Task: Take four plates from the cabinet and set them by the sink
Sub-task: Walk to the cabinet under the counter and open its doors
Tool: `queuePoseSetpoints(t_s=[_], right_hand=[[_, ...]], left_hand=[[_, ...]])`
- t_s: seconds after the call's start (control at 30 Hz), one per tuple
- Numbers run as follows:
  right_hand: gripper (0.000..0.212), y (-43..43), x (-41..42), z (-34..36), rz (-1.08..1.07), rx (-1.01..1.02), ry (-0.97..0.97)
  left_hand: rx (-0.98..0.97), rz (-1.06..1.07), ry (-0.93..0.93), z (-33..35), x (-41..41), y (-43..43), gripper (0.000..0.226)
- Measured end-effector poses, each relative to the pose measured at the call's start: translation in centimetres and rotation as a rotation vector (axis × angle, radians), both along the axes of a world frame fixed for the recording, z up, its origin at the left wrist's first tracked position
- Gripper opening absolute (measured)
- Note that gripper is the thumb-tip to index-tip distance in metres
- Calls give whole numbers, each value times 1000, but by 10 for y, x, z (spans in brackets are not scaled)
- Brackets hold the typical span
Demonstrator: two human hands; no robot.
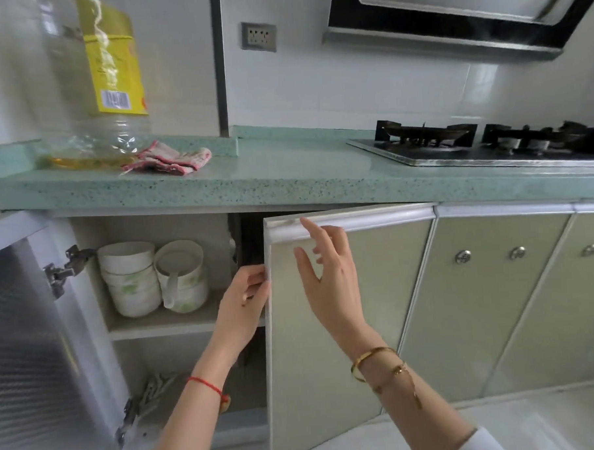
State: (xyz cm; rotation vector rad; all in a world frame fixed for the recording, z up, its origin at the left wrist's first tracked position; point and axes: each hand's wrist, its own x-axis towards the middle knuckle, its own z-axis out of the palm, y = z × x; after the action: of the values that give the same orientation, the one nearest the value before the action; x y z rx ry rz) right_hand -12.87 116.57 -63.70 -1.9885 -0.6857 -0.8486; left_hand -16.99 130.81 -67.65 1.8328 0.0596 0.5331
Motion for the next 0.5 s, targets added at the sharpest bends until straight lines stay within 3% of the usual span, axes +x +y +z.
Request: queuePoseSetpoints(t_s=[0.17,0.5], right_hand=[[45,-24,-28,6,41,43,-45],[45,-110,-88,16,41,87,-61]], left_hand=[[-34,-123,-71,-8,-46,-27,14],[-104,-300,-112,-15,-86,-103,23]])
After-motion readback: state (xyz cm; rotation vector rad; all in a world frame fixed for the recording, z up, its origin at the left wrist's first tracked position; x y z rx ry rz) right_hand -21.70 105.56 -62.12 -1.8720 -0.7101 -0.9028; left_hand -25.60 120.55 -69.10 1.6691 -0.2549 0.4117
